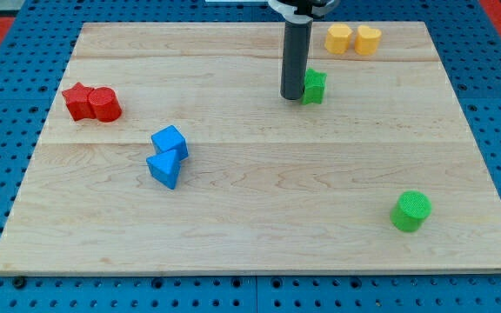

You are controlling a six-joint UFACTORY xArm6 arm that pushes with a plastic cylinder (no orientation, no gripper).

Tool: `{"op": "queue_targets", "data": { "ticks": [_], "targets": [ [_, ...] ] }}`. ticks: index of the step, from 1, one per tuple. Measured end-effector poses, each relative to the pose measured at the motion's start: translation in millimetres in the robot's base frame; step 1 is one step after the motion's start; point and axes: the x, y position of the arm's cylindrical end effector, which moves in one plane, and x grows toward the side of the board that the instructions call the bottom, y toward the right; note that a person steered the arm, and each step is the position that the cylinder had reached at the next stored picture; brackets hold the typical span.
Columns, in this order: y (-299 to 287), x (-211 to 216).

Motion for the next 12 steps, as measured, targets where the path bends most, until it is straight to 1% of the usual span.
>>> {"op": "queue_targets", "data": {
  "ticks": [2,3,4,5,6,7,8,9,10,12],
  "targets": [
    [-1,-7],
    [-24,-36],
    [-12,-62],
    [18,3],
    [44,43],
    [32,15],
    [38,-13],
    [78,1],
    [86,40],
    [87,45]
  ]
}}
